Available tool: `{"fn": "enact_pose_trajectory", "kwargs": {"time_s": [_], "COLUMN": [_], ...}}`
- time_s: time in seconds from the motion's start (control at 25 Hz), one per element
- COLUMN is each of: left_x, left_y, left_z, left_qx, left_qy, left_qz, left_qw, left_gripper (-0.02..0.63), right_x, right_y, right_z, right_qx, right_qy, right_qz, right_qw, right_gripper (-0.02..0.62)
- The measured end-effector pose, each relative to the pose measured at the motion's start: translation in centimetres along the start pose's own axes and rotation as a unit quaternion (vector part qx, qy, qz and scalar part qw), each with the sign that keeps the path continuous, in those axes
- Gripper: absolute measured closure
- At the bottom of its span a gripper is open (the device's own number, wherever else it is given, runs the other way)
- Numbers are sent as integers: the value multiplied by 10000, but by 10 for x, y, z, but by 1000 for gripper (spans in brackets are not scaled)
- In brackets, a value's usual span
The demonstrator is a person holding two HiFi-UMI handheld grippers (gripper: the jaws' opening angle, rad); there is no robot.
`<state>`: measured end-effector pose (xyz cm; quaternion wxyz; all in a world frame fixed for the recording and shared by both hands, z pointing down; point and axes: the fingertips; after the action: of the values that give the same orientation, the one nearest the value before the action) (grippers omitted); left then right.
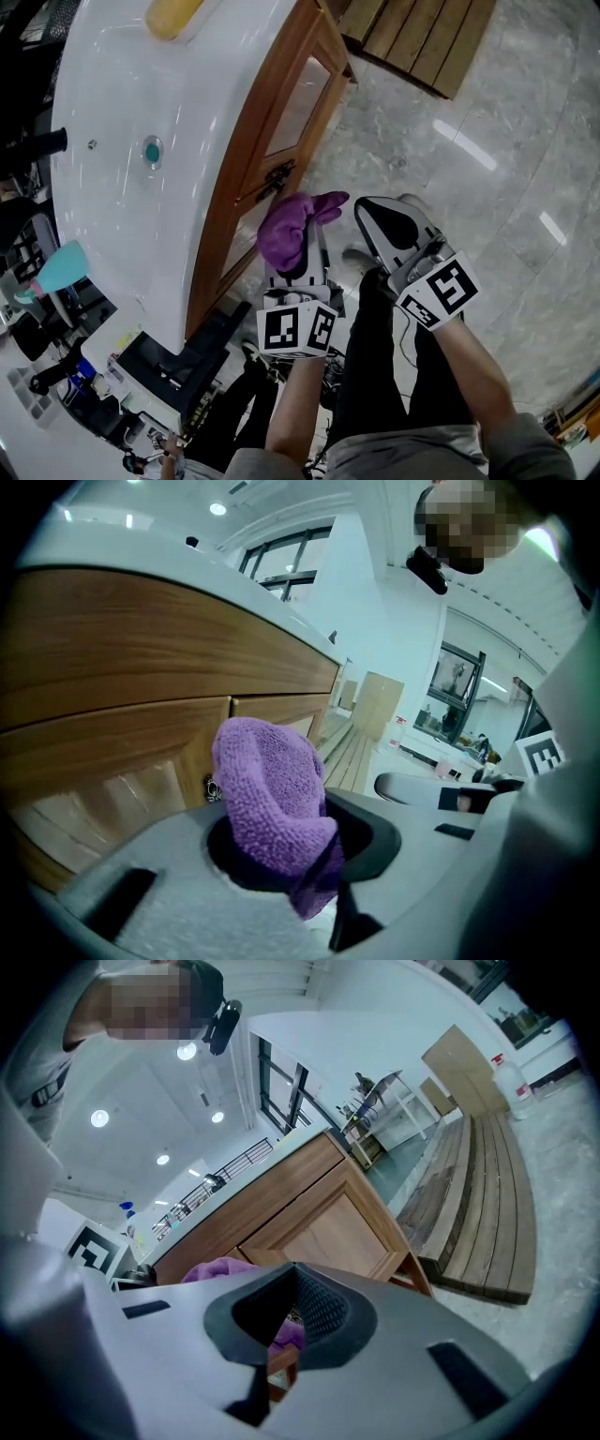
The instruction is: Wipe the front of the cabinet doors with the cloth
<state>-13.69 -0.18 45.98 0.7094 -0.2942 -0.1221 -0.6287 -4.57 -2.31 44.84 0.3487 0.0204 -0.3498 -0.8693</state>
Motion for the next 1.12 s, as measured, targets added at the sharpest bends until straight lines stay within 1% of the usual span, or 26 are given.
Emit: {"fn": "enact_pose_trajectory", "kwargs": {"time_s": [0.32,0.52,0.84,1.0,1.12], "left_x": [-25,-40,-61,-69,-73], "left_y": [0,-10,-41,-64,-83], "left_z": [27,47,74,89,101], "left_qx": [-148,-260,-321,-287,-295], "left_qy": [-56,-113,-168,-256,-313], "left_qz": [-49,-176,-393,-577,-714], "left_qw": [9999,9994,9986,9976,9965], "left_gripper": [525,525,525,525,525], "right_x": [-3,-4,-3,0,3], "right_y": [-17,-28,-42,-52,-59], "right_z": [23,38,64,77,87], "right_qx": [-11,-31,-84,-93,-199], "right_qy": [-151,-238,-360,-391,-442], "right_qz": [-144,-231,-294,-307,-325], "right_qw": [9998,9994,9989,9987,9983], "right_gripper": [586,586,586,586,586]}}
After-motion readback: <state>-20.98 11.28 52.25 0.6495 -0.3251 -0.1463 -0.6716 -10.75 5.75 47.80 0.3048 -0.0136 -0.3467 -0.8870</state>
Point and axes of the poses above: the fingertips, and each gripper's own axes: x forward along the fingers, y to its right, z out of its underside
